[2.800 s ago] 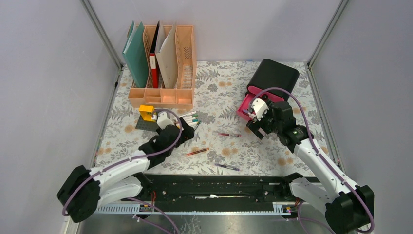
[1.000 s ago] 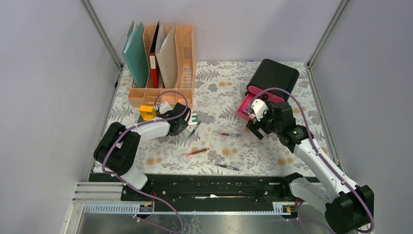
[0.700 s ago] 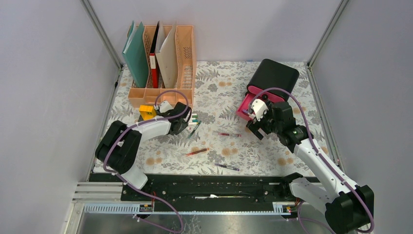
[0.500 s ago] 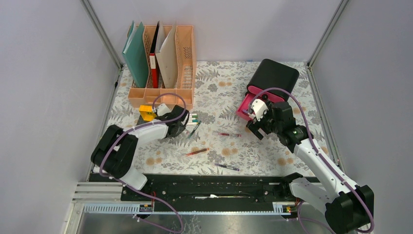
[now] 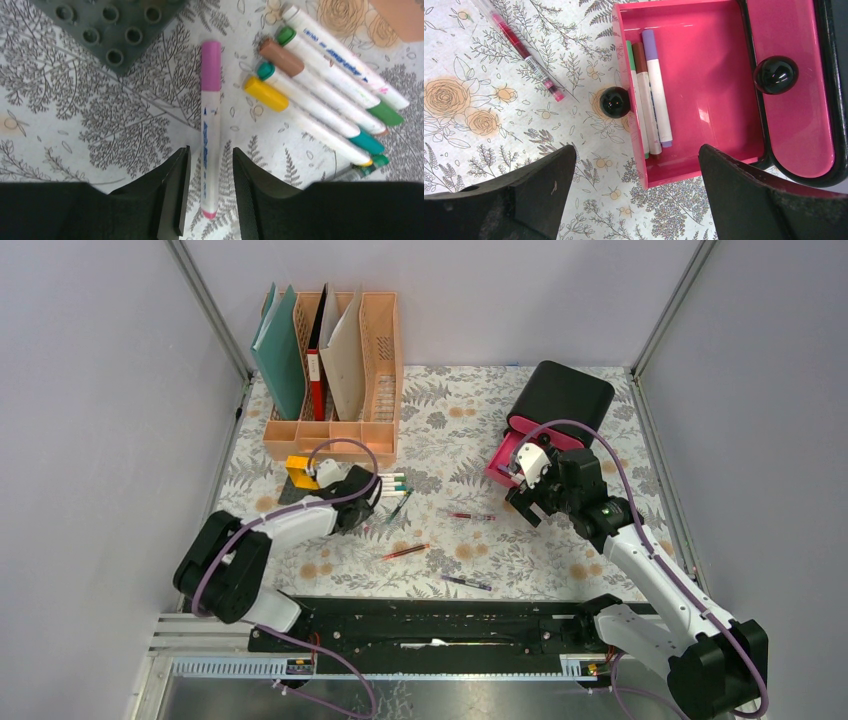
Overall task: Organize the desk
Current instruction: Pick up the stationery from the center of the board.
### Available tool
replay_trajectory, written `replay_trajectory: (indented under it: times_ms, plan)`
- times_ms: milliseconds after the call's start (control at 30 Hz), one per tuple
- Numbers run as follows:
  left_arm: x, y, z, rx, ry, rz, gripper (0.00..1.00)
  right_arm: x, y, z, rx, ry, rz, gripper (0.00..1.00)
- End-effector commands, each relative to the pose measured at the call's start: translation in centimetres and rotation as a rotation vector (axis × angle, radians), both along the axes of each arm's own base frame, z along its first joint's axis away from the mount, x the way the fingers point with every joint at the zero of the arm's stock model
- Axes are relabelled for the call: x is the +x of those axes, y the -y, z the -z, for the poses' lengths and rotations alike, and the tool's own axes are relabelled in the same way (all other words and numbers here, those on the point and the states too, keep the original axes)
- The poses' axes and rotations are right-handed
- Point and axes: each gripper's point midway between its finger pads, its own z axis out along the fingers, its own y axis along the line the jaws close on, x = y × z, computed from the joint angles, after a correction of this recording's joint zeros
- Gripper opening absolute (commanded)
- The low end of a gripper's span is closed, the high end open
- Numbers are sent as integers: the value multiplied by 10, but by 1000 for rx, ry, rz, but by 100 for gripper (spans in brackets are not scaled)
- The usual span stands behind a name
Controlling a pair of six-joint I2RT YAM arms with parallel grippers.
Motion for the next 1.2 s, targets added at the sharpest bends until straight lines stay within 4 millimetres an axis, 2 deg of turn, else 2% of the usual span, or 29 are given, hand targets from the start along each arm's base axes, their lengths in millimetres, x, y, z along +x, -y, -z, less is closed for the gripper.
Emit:
replay_trajectory:
  times_ms: [0, 167, 267, 367, 467, 700, 933, 1100, 1167]
  plan:
    - [-29, -22, 33, 153, -202, 30, 43, 5, -6, -23, 25, 59, -25, 100]
    - [-31, -20, 44, 178, -269, 37, 39, 4, -6, -22, 26, 56, -27, 100]
    - [-33, -19, 46, 180, -274, 38, 31, 4, -6, -22, 27, 57, -28, 100]
    - [-34, -17, 44, 174, -267, 42, 10, 4, -7, -23, 28, 57, -30, 100]
    - [-33, -15, 39, 165, -247, 45, 0, 3, -8, -23, 33, 57, -36, 100]
    - [-36, -4, 17, 126, -154, 73, 0, -9, -22, -32, 97, 44, -109, 100]
    - [-37, 2, -8, 65, -31, 72, 0, -34, -47, -38, 201, -16, -254, 100]
    - [-34, 26, -31, -63, 107, 137, 0, -56, -68, -39, 300, -115, -371, 100]
    - [-32, 41, -48, -157, 197, 185, 0, -64, -76, -40, 339, -153, -407, 100]
